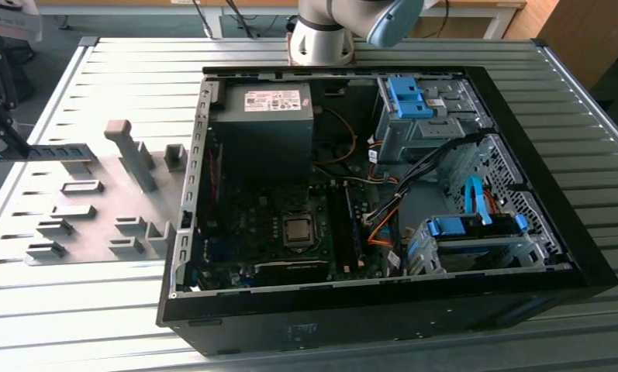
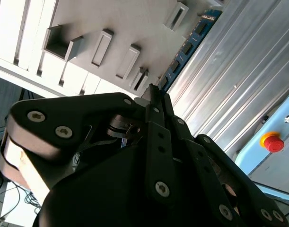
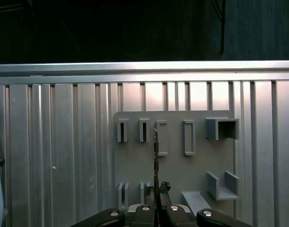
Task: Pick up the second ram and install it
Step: 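Pick up the second ram and move it above second insertion slot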
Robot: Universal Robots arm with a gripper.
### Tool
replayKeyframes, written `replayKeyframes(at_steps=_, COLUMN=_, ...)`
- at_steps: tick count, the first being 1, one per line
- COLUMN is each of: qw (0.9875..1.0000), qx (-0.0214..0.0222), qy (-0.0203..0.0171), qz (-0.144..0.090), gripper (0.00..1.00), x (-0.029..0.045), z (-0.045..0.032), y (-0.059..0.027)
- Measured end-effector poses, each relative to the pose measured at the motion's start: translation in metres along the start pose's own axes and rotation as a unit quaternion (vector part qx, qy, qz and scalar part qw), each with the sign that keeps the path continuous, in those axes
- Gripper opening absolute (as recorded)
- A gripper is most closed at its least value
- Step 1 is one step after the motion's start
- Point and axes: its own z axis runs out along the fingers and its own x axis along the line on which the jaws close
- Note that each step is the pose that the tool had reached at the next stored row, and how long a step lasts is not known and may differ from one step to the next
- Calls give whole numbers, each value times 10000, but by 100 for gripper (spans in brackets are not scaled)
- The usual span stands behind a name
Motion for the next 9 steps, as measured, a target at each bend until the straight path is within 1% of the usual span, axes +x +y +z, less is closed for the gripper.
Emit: replayKeyframes(at_steps=9, qw=10000, qx=0, qy=0, qz=0, gripper=14, x=-3, z=-96, y=0)
